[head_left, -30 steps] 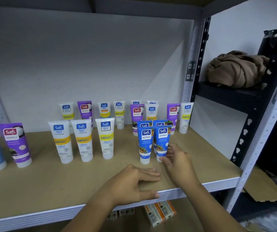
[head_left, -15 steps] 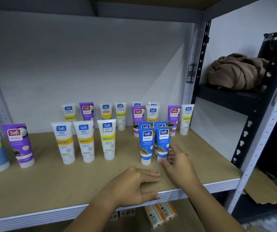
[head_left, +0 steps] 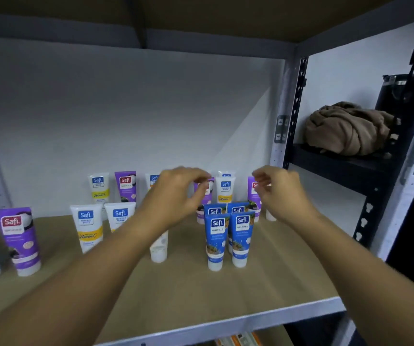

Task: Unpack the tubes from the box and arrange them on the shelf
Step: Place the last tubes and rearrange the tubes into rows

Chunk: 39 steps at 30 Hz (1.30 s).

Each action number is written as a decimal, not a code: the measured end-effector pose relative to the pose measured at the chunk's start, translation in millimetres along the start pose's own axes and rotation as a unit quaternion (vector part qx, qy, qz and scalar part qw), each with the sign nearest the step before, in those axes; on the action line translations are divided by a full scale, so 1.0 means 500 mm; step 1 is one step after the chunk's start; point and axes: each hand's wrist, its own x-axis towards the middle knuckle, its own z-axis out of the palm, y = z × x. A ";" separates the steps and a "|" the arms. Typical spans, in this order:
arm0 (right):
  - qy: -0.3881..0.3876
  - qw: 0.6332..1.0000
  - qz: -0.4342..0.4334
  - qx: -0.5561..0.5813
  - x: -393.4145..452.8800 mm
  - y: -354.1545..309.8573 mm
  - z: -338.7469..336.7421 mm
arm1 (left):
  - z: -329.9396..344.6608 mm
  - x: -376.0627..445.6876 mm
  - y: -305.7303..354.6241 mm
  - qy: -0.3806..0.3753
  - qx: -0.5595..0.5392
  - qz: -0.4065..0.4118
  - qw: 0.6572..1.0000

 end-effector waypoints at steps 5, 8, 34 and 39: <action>-0.123 0.983 -0.081 -0.111 0.164 -0.020 0.064 | 0.046 0.137 -0.097 -0.167 0.096 -0.103 0.976; -0.157 0.967 -0.093 -0.177 0.230 -0.003 0.140 | 0.097 0.184 -0.147 -0.243 0.122 -0.125 0.954; -0.065 0.960 -0.200 -0.183 0.253 -0.214 -0.075 | -0.159 0.272 -0.062 -0.150 0.082 -0.150 0.974; -0.094 0.954 -0.226 -0.172 0.178 -0.307 -0.152 | -0.266 0.219 -0.006 -0.154 0.079 -0.173 0.970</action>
